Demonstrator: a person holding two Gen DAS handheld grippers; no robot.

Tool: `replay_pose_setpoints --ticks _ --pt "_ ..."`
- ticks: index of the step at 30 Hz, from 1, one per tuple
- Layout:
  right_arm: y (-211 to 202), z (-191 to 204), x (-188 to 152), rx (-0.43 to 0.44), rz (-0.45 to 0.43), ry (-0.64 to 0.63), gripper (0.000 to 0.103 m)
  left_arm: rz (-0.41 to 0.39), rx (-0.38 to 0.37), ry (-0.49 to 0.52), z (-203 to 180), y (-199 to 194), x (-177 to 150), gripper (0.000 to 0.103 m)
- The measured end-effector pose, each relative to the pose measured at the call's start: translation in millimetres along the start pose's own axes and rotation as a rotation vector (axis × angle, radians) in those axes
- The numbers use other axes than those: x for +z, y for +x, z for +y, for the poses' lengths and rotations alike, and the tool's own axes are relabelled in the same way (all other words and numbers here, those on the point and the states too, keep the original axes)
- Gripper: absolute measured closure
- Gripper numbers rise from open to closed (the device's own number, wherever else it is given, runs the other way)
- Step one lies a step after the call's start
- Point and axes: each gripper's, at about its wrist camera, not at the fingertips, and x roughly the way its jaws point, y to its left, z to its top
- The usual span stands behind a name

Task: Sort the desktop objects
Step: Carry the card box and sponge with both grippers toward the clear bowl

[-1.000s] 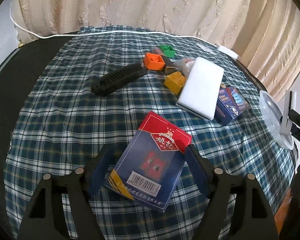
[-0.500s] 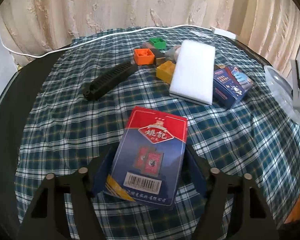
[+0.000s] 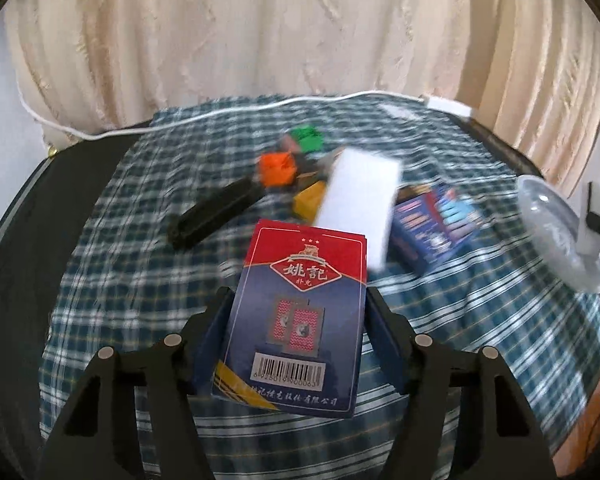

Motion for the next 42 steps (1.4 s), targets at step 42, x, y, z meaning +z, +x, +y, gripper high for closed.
replay_pose_setpoints --ticks 42 --pt "15 -80 59 -0.215 0.063 0.004 0.035 0.03 -0.511 0.242 -286 91 119 0.035"
